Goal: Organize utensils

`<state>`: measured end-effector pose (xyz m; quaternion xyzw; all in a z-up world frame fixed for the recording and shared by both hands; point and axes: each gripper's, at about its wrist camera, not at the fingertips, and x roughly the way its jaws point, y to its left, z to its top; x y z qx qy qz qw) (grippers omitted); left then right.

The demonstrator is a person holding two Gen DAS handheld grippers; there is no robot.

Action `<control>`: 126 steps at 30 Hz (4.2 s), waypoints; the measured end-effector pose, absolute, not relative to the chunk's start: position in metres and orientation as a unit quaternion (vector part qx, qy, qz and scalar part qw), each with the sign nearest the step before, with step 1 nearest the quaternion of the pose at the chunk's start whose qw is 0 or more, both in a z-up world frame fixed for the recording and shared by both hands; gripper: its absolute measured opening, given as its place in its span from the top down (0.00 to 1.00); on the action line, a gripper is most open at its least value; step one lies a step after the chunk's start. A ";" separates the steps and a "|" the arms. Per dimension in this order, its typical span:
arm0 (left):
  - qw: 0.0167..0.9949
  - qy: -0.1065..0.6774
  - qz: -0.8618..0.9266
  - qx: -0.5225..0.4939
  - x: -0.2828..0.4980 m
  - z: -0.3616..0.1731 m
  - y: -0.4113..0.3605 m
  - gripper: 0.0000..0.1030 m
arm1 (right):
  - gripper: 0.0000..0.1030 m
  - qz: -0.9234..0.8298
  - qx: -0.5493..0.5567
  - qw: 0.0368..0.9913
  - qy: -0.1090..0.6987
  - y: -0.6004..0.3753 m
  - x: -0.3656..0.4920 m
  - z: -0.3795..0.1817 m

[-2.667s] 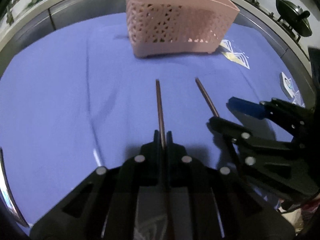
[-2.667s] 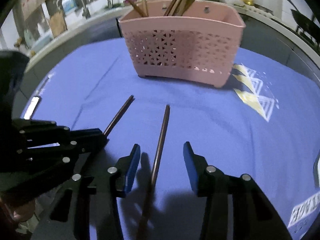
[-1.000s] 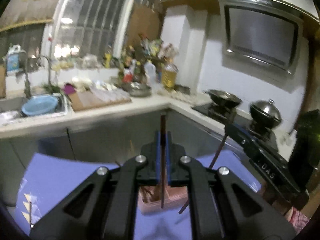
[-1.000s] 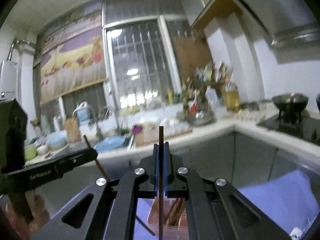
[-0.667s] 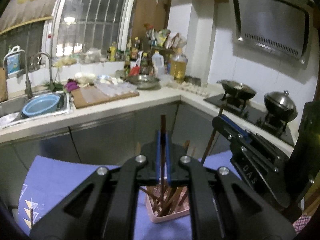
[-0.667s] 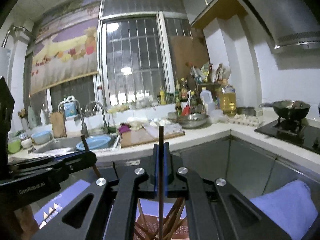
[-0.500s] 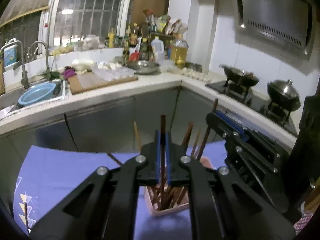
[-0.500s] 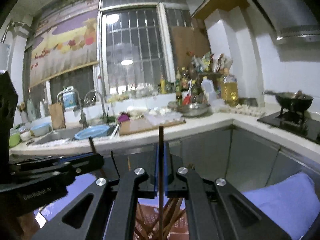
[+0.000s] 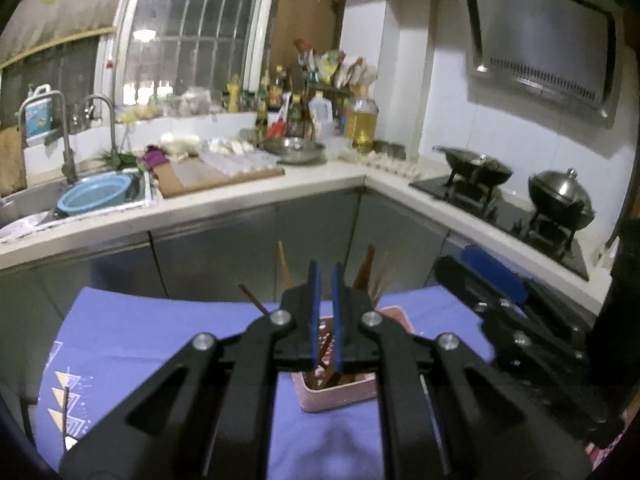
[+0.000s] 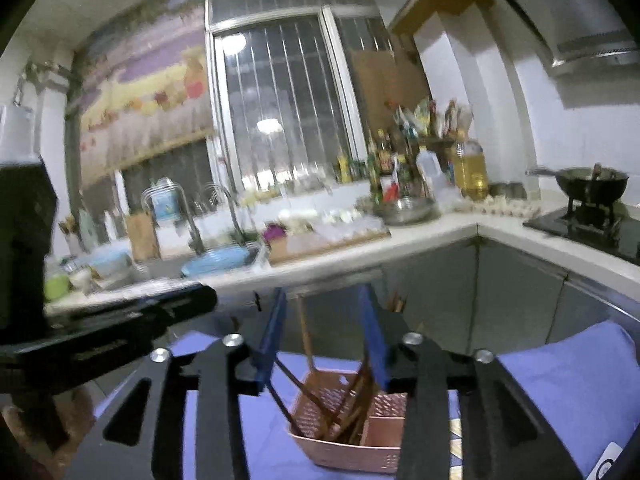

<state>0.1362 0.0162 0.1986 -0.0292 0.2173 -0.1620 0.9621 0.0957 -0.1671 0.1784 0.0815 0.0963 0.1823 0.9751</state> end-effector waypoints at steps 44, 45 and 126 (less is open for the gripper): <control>0.930 0.366 -0.030 0.033 -0.002 0.041 0.026 0.40 | 0.57 0.193 0.248 0.898 0.308 -0.180 -0.078 0.021; 0.930 0.364 -0.028 0.034 -0.002 0.042 0.026 0.40 | 0.57 0.192 0.247 0.899 0.306 -0.181 -0.077 0.022; 0.943 0.317 0.012 0.104 -0.012 0.059 0.013 0.06 | 0.49 0.190 0.256 0.912 0.259 -0.199 -0.064 0.052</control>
